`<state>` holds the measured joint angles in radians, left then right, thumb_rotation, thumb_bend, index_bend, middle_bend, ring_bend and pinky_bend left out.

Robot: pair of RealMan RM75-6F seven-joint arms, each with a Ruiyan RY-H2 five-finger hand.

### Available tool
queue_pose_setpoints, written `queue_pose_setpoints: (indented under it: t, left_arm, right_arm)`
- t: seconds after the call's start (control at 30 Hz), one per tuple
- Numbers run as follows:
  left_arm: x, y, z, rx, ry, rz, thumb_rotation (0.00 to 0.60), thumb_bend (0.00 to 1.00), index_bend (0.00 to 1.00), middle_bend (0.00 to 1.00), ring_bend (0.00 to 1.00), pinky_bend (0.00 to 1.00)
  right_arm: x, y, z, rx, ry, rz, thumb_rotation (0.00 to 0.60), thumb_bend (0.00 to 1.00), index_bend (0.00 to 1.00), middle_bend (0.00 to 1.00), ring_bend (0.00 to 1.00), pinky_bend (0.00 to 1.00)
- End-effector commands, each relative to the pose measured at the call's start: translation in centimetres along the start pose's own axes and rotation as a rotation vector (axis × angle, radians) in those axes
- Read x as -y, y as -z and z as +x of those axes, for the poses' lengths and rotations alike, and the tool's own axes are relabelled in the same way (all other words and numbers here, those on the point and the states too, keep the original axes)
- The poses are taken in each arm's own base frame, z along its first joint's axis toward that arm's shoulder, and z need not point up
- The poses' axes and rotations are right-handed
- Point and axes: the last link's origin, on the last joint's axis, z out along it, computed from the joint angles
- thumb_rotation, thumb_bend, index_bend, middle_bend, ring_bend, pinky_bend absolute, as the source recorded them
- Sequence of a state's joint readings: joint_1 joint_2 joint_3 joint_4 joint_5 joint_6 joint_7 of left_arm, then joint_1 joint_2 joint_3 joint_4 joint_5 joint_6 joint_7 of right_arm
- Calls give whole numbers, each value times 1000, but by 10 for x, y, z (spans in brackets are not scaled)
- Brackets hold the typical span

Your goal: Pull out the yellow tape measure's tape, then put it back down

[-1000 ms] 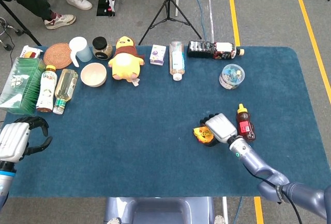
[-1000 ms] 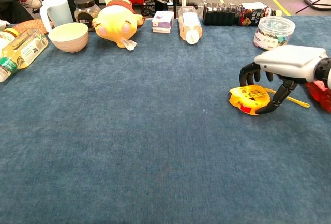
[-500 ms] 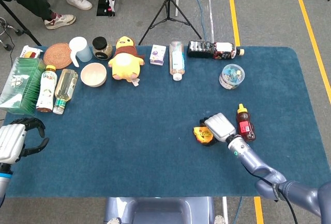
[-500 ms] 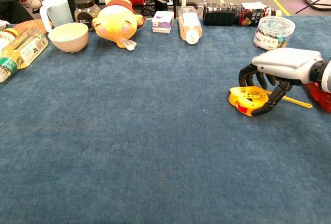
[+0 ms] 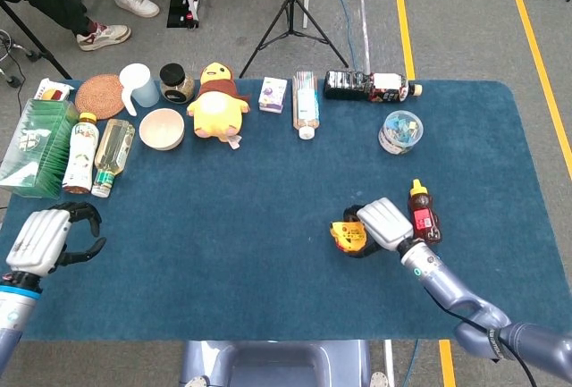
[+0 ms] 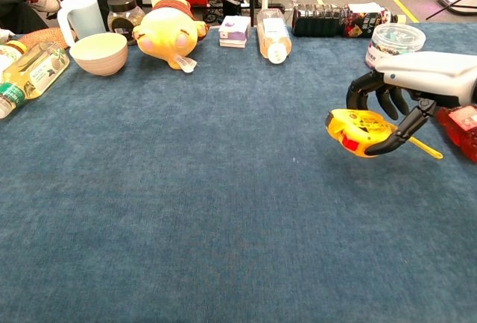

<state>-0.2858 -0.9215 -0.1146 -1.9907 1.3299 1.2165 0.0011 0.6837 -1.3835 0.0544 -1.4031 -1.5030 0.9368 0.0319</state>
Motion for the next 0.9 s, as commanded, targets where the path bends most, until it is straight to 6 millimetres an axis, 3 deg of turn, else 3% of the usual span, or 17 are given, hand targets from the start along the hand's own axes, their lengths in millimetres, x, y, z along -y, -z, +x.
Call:
queue_pose_setpoints:
  t: [0.03,0.27,0.4,0.63,0.73,0.9]
  left_arm:
    - [-13,-12,-5,40,20,-44,600,285,614,461,359,386]
    - [-40,-34,-11,106,28,-139,600,270,615,461,359,371]
    - [-72,-57,-22,174,-14,-246,589,263,614,453,318,296]
    - [-116,-84,-38,260,-11,-348,288,261,614,341,164,195]
    - [-135,-94,-45,296,19,-386,249,262,614,325,148,176]
    - [-160,-109,-57,335,55,-437,234,293,614,319,141,170]
  right_arm:
    - [8,11,12,-24,-1,25,419,232,606,634,612,588]
    - [22,18,26,-54,-11,58,419,231,606,635,612,589]
    - [36,24,36,-74,-27,81,420,231,606,635,611,590]
    - [50,29,45,-91,-37,97,421,232,606,636,612,590]
    - [55,30,48,-97,-41,105,420,232,607,636,612,591]
    - [60,30,51,-102,-54,109,422,233,607,636,612,591]
